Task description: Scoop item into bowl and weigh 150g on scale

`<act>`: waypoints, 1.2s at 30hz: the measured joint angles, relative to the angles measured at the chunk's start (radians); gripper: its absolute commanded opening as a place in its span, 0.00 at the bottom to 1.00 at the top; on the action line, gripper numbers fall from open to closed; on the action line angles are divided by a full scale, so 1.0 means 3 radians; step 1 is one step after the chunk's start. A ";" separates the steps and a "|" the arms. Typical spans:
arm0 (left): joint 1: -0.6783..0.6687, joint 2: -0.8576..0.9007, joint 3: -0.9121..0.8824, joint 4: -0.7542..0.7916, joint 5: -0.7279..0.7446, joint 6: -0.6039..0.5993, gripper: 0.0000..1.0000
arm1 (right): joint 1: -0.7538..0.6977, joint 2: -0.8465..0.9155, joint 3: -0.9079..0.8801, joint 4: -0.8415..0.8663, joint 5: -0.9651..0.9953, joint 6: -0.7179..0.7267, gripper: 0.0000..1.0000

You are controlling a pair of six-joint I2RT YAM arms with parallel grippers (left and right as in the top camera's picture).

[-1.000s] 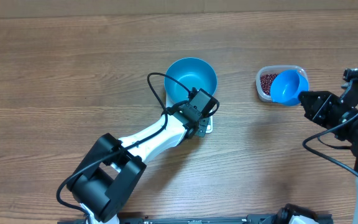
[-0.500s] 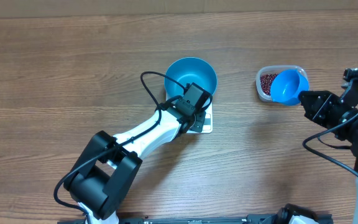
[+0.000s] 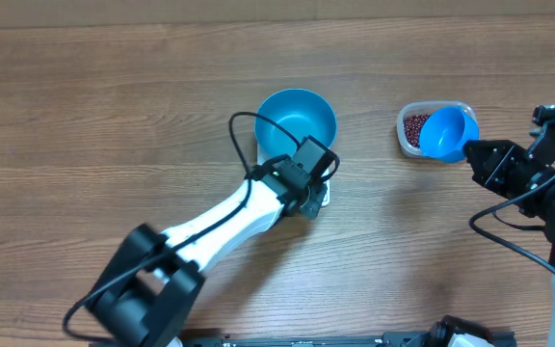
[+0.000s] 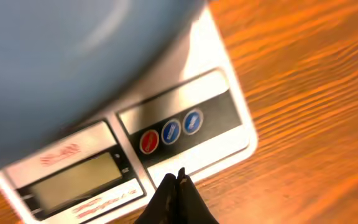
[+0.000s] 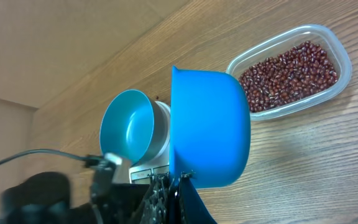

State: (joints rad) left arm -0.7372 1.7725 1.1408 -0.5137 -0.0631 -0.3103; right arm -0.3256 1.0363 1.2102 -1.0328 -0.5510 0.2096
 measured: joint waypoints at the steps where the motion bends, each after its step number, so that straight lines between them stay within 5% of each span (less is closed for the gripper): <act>1: -0.0001 -0.0090 0.0014 0.0003 -0.0001 0.0000 0.04 | -0.0001 0.0000 0.0000 -0.0003 0.0000 0.0000 0.04; 36: 0.0064 0.0387 0.0062 0.0228 -0.0304 -0.0005 0.04 | -0.0001 0.0000 0.0000 0.0004 -0.0001 0.0000 0.04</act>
State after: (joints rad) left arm -0.7181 1.8885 1.1595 -0.4454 -0.1543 -0.3119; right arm -0.3260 1.0363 1.2102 -1.0317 -0.5514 0.2096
